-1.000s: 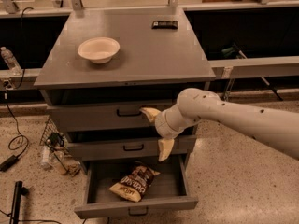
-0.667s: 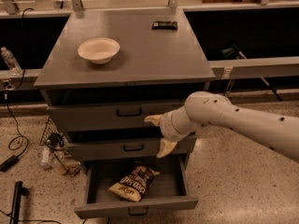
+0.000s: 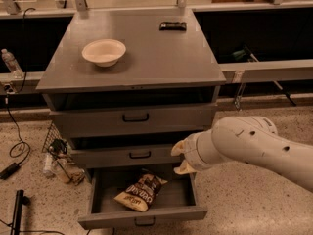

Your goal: Pick brown chip bag from bottom drawer and place on counter

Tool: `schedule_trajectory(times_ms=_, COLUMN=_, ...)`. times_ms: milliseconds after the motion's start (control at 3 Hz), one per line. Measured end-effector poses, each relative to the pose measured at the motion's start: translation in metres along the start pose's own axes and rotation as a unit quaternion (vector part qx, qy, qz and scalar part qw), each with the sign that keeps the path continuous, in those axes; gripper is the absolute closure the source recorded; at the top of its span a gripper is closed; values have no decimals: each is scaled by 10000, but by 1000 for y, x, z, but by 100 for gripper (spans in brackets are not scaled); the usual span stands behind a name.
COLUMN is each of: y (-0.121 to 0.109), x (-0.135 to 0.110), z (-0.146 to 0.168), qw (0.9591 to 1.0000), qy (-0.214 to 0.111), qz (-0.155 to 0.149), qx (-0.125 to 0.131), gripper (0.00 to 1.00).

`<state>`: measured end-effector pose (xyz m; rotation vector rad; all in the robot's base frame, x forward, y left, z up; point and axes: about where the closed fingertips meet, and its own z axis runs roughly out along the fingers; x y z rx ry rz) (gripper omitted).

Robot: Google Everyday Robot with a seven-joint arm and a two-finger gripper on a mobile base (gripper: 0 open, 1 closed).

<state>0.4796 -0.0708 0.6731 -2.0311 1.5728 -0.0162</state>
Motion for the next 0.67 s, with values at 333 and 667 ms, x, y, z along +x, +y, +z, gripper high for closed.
schedule_trajectory(times_ms=333, y=20, x=-2, z=46, qw=9977, qy=-364, qz=-256, qx=-511, gripper=24)
schedule_trajectory(times_ms=667, y=35, x=2, z=63, qw=9966, qy=-480, qz=-111, qx=-661, gripper=2)
